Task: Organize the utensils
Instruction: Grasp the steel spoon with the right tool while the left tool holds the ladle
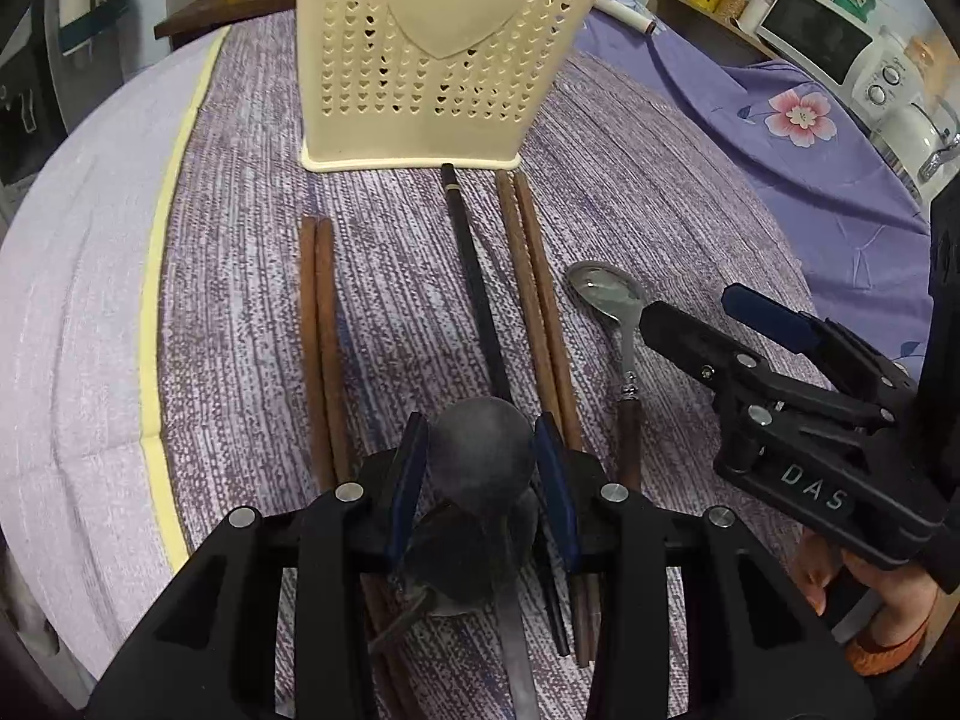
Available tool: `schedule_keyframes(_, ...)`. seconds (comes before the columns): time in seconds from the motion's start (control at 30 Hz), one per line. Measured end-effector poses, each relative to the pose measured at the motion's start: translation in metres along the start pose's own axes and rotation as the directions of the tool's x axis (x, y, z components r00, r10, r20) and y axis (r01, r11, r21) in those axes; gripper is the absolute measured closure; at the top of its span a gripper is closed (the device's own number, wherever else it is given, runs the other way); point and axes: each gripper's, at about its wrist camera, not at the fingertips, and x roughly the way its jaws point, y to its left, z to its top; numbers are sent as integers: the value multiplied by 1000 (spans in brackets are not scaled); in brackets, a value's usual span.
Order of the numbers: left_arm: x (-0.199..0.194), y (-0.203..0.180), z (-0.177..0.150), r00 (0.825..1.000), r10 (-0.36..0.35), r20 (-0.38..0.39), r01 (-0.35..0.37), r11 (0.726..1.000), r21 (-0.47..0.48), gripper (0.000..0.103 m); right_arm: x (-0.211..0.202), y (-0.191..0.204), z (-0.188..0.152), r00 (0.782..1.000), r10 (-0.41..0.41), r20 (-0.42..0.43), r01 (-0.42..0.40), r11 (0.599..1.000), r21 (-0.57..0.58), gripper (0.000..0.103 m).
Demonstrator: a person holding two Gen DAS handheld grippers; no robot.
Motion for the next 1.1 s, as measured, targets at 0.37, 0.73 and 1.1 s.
schedule_keyframes(0.37, 1, -14, -5, 1000, 29, 4, -29, 999, 39, 56, 0, -7, -2, 1000, -5, -5, 5, 1000, 21, 32)
schedule_keyframes(0.73, -6, -4, -12, 1000, 8, 27, -7, 1000, -11, 67, 6, -3, 3, 999, 8, -32, -7, 999, 31, 32)
schedule_keyframes(1.1, -46, 11, -5, 989, 13, 147, -5, 999, -53, 67, 37, 9, 14, 985, -6, -171, 11, 1000, 29, 40)
